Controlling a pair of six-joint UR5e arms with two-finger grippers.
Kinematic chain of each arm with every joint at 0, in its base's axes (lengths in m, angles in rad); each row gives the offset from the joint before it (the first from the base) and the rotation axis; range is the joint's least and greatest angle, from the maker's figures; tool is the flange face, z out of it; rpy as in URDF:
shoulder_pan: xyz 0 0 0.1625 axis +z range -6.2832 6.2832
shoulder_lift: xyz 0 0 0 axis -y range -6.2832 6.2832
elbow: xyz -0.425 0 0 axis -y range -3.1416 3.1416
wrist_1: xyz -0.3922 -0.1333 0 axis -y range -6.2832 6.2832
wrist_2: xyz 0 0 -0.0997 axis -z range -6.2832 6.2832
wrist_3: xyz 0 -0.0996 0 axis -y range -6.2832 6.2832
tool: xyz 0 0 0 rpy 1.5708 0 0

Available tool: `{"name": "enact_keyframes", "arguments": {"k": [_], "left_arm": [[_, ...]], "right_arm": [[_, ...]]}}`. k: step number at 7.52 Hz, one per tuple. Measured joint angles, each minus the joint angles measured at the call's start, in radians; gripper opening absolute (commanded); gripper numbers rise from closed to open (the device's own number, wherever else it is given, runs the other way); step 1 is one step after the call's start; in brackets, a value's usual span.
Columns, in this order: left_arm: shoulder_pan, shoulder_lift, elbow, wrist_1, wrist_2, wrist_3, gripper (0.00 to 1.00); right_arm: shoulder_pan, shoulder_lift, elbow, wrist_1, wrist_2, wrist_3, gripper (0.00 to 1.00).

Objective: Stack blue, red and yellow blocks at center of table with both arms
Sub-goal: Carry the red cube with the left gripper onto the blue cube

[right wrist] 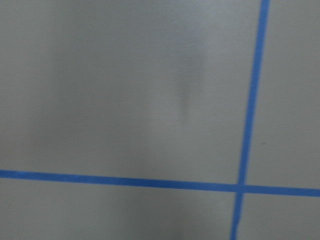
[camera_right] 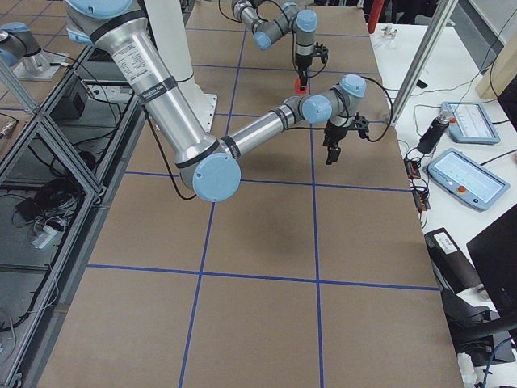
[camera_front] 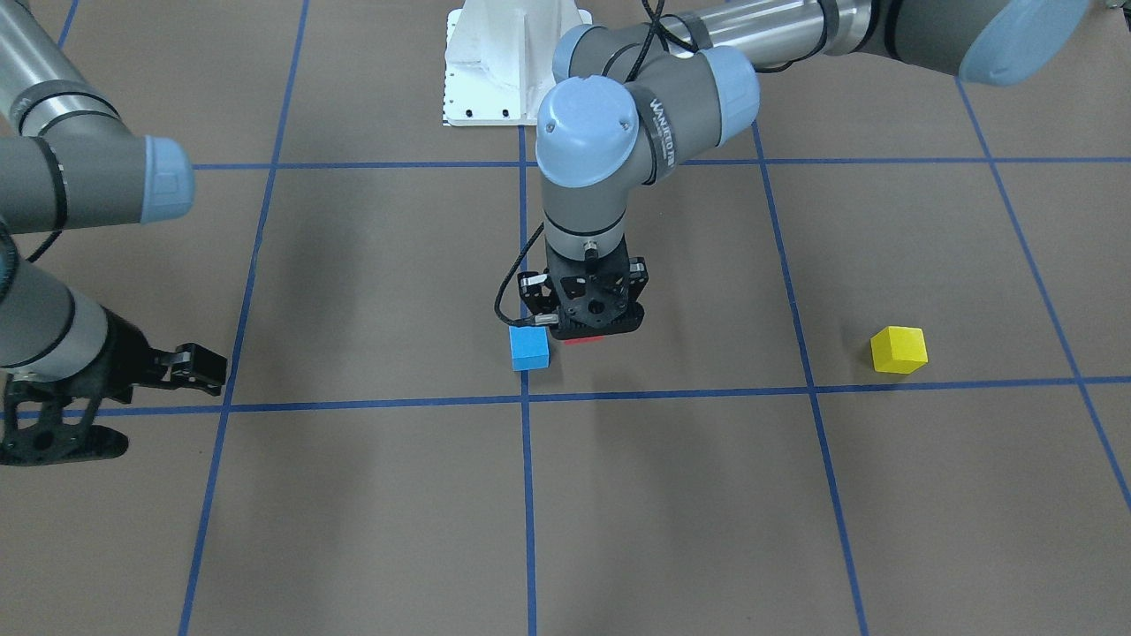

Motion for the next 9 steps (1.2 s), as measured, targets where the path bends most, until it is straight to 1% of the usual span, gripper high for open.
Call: {"name": "enact_keyframes", "arguments": {"k": [1,3,6,9], "left_arm": [[0.011,-0.017,0.058,-0.063,0.001,0.004,0.0],[0.025,-0.048,0.099,-0.093,0.001,-0.005,0.0],[0.035,-0.065,0.122,-0.091,-0.002,-0.04,0.0],[0.043,-0.067,0.123,-0.09,-0.002,-0.044,0.0]], "right_arm": [[0.043,-0.027,-0.001,0.0,0.017,-0.052,0.99],[0.086,-0.056,-0.003,0.0,0.036,-0.092,0.99],[0.093,-0.064,-0.004,0.0,0.04,-0.096,0.99],[0.094,-0.066,-0.006,0.0,0.04,-0.095,0.99]]}}
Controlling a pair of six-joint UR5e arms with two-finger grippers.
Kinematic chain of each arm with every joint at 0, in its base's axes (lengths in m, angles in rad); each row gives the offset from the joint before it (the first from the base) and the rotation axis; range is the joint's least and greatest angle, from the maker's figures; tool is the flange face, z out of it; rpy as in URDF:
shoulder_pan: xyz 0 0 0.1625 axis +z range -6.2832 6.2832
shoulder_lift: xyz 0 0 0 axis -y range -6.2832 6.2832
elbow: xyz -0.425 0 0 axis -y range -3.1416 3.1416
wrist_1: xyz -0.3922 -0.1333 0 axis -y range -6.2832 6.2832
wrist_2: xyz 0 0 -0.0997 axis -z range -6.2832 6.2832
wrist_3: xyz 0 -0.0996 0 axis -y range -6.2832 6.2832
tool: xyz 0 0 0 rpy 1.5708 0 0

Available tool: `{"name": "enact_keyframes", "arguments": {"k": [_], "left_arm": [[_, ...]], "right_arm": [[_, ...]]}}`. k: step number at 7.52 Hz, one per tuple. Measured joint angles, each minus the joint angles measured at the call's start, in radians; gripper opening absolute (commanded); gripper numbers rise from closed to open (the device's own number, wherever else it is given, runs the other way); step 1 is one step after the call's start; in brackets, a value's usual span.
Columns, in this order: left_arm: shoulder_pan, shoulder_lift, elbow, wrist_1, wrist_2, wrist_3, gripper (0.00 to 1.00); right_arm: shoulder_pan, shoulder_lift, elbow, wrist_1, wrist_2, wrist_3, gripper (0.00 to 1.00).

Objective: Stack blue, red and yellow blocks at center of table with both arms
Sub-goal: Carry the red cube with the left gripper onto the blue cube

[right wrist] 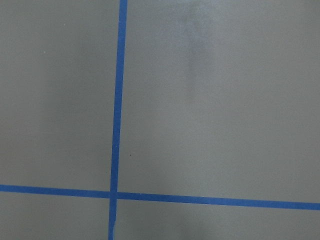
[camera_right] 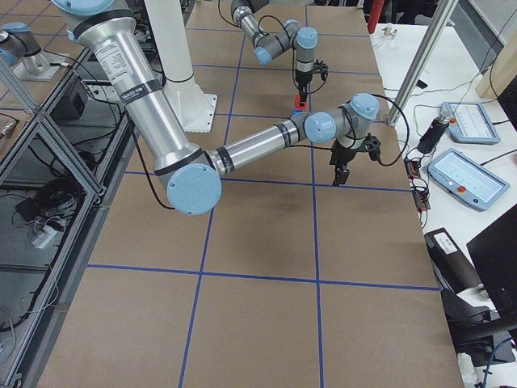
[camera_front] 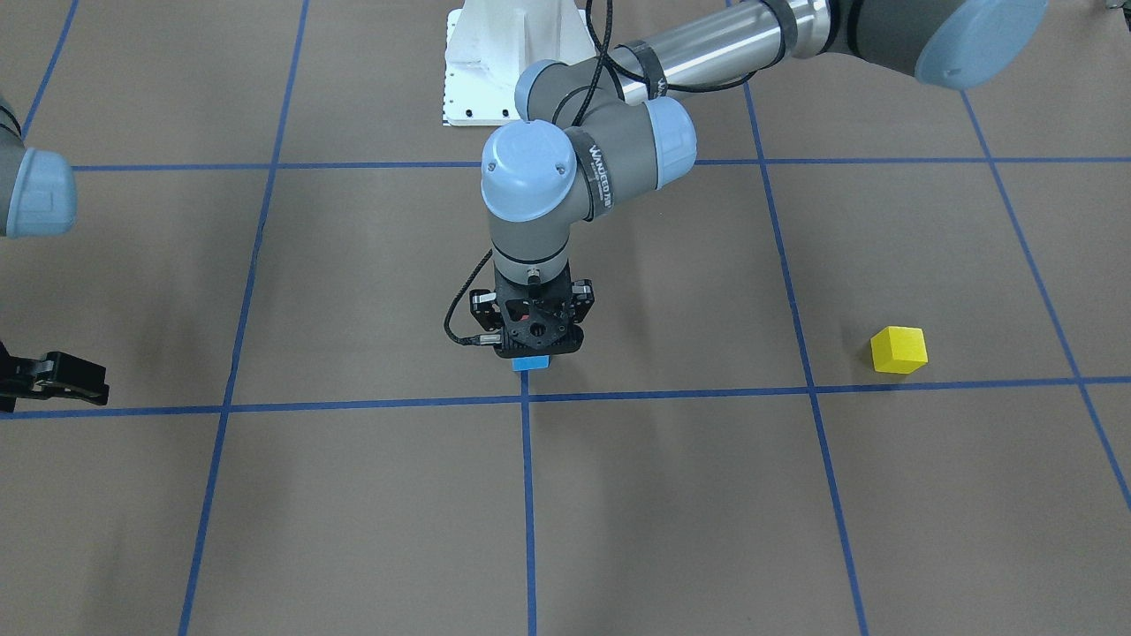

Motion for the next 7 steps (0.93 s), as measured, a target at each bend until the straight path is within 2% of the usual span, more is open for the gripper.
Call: {"name": "enact_keyframes", "arguments": {"k": [4,5,6,7], "left_arm": [[0.002,0.0,-0.002,0.0,0.0,0.003,0.0],[0.003,0.001,-0.002,0.0,0.0,0.004,0.14],[0.003,0.001,-0.001,0.0,0.0,0.004,0.44],[0.003,0.001,-0.001,-0.001,0.0,0.004,0.46]], "right_arm": [[0.0,0.0,-0.002,0.0,0.0,0.003,0.99],[0.0,0.0,-0.002,0.0,0.0,0.004,0.99],[-0.001,0.0,-0.003,0.0,0.0,0.006,0.99],[-0.001,0.0,-0.004,0.0,0.0,0.006,0.99]]}}
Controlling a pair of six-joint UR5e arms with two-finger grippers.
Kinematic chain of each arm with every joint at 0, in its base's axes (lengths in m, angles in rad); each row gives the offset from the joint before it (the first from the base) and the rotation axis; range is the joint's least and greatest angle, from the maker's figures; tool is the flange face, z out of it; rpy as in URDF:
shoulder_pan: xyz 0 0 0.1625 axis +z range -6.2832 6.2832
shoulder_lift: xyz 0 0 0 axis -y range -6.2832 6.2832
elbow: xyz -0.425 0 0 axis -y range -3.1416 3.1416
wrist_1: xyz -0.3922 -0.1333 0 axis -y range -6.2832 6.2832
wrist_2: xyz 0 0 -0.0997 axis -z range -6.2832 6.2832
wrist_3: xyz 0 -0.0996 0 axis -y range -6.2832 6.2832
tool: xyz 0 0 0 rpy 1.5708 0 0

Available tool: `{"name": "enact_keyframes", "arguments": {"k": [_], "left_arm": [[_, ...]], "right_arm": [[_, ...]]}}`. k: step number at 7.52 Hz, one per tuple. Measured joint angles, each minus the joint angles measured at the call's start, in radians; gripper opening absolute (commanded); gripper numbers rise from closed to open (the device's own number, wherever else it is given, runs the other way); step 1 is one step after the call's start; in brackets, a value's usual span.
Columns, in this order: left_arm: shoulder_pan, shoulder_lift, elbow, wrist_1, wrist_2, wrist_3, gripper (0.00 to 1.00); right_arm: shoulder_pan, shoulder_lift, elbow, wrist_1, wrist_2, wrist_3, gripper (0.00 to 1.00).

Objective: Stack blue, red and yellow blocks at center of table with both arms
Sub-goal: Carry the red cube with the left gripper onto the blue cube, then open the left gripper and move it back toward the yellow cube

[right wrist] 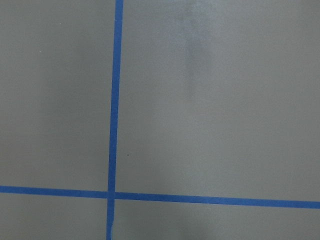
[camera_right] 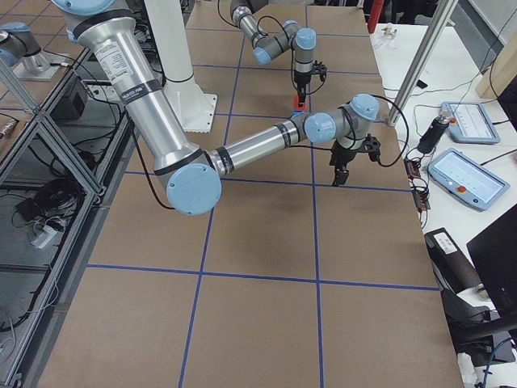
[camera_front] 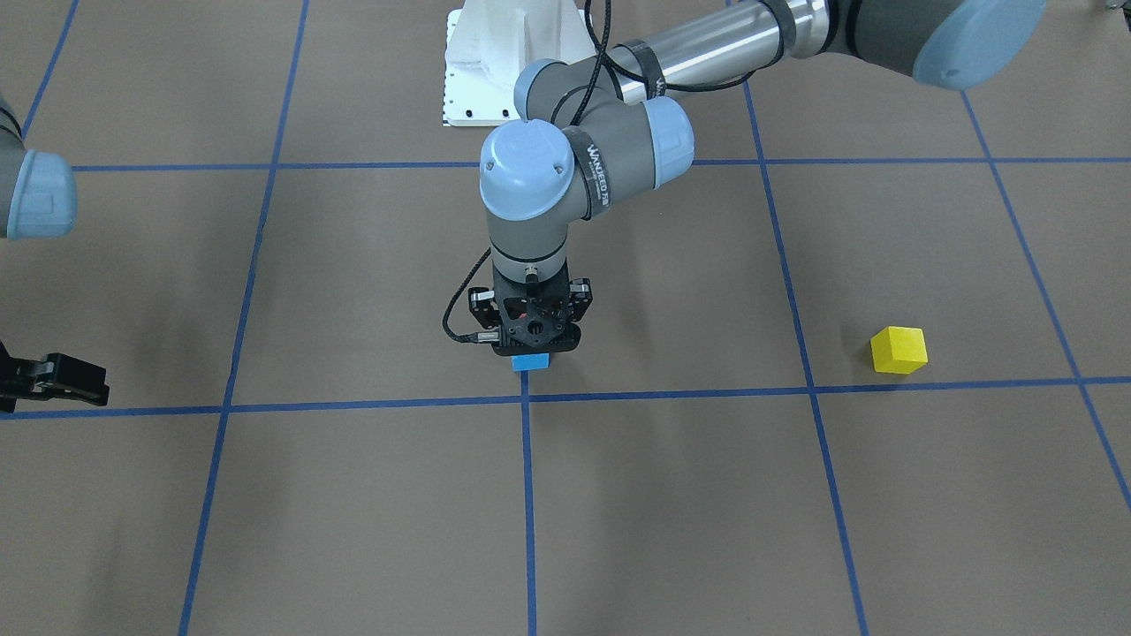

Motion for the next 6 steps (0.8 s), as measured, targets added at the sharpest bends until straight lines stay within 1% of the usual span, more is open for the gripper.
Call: {"name": "enact_keyframes", "arguments": {"k": [3,4,6], "left_arm": [[0.0,0.0,0.0,-0.001,0.0,-0.003,0.47],[0.0,-0.001,0.0,-0.001,0.0,-0.003,0.55],[0.004,-0.001,0.001,-0.004,0.001,-0.004,1.0]], "right_arm": [[0.0,-0.001,-0.003,0.0,0.001,0.0,0.99],[0.0,-0.001,-0.005,0.0,0.001,0.0,0.99],[0.0,0.0,-0.009,0.0,0.001,0.0,0.99]]}}
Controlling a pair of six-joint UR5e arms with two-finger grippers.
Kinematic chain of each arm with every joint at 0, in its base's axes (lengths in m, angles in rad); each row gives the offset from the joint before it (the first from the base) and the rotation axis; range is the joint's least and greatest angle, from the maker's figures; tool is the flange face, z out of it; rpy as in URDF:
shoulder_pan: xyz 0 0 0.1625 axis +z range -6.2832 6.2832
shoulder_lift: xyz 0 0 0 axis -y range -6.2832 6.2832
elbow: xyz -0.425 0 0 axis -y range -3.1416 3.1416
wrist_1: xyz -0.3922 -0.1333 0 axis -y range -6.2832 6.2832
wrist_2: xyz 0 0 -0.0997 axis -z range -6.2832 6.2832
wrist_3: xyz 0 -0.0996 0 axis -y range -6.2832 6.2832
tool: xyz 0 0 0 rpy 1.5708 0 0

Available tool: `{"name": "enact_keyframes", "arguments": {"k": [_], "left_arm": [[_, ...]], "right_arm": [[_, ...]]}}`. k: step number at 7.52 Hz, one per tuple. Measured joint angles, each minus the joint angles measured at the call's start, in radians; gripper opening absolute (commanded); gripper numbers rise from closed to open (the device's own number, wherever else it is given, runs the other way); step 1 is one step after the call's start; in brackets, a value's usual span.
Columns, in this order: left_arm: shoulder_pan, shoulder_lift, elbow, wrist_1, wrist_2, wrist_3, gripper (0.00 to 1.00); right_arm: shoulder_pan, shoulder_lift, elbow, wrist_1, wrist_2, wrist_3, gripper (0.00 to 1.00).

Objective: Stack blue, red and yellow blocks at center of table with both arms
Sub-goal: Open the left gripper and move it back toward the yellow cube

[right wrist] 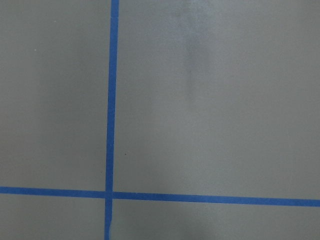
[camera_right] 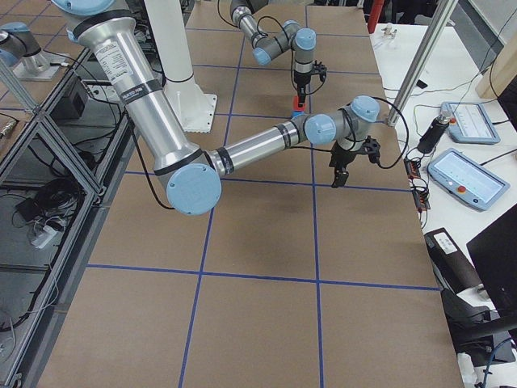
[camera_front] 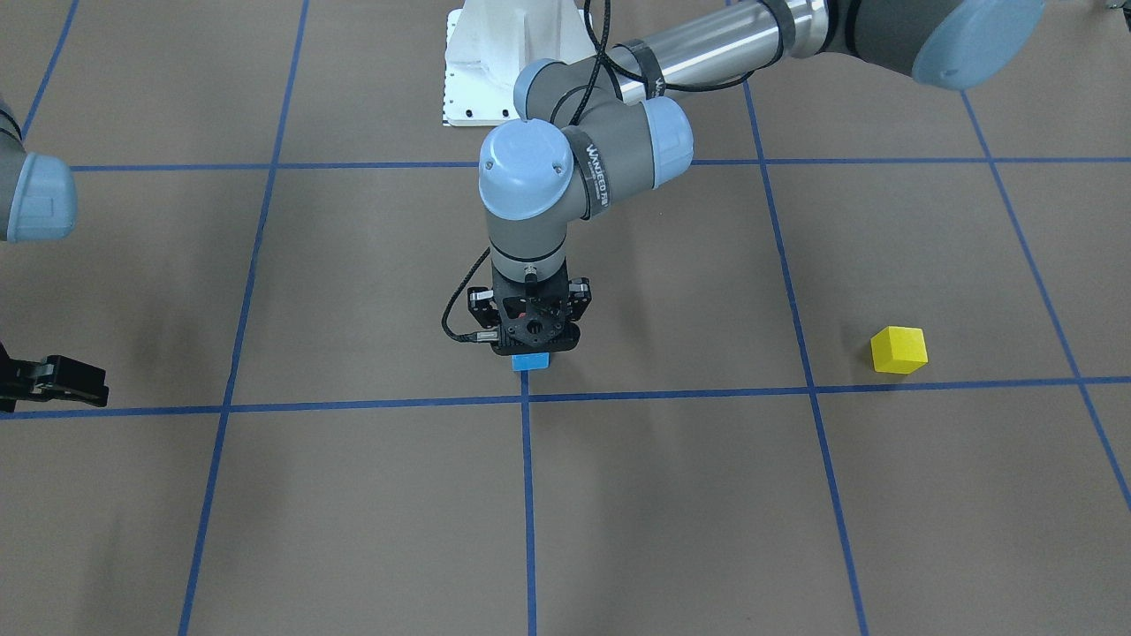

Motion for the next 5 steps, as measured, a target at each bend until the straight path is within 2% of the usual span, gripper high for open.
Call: {"name": "enact_keyframes", "arguments": {"k": [5], "left_arm": [[0.013,0.005,-0.024,0.001,0.004,0.003,1.0]], "right_arm": [[0.0,0.0,-0.001,0.0,0.0,-0.001,0.99]]}}
